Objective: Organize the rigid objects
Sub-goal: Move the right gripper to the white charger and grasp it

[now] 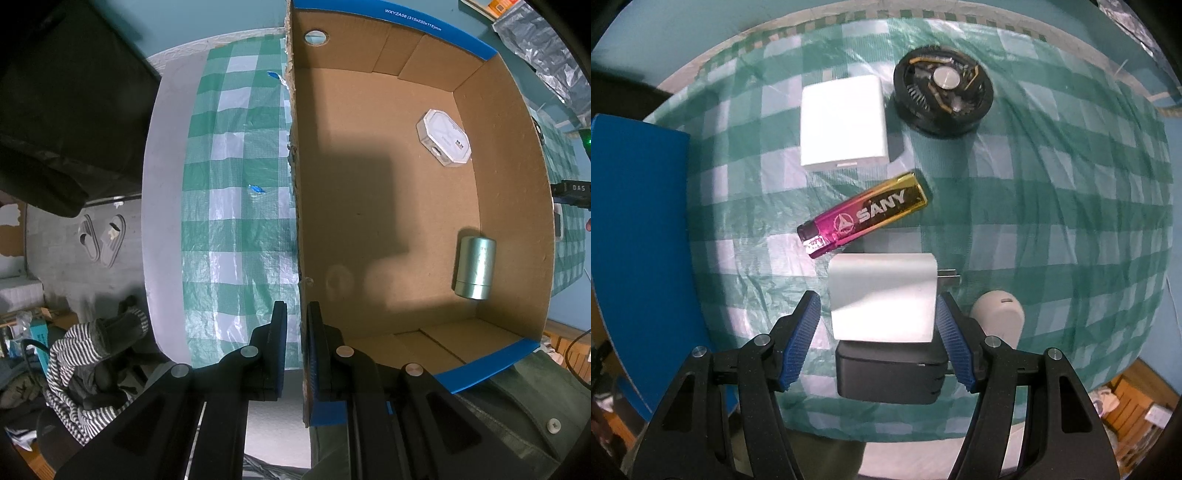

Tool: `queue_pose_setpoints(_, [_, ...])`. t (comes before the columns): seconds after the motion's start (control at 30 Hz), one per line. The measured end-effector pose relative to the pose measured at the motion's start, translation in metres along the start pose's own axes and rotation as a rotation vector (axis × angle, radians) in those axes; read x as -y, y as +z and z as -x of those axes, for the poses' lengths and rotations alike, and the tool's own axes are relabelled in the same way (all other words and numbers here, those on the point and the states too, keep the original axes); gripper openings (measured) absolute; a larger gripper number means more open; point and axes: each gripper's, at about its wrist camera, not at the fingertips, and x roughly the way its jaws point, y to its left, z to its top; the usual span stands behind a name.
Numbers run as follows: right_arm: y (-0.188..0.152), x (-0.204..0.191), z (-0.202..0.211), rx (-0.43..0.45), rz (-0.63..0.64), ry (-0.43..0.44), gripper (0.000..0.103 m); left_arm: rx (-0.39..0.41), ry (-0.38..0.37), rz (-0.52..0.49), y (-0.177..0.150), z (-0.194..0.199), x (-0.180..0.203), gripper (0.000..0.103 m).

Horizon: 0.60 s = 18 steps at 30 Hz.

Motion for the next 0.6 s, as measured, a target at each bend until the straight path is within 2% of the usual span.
queue_pose_setpoints(0.33, [0.003, 0.001, -0.023, -0.010, -0.026, -0.030, 0.066, 0.000, 0.000, 0.001, -0.003, -0.002, 0.001, 0.010])
queue_pose_setpoints(0.43, [0.002, 0.002, -0.022, -0.001, -0.024, -0.055, 0.060, 0.001, -0.001, 0.001, -0.004, -0.003, 0.001, 0.010])
queue_pose_setpoints(0.6, [0.001, 0.000, -0.025, 0.013, -0.016, -0.067, 0.059, 0.000, -0.001, 0.001, -0.005, -0.003, 0.001, 0.010])
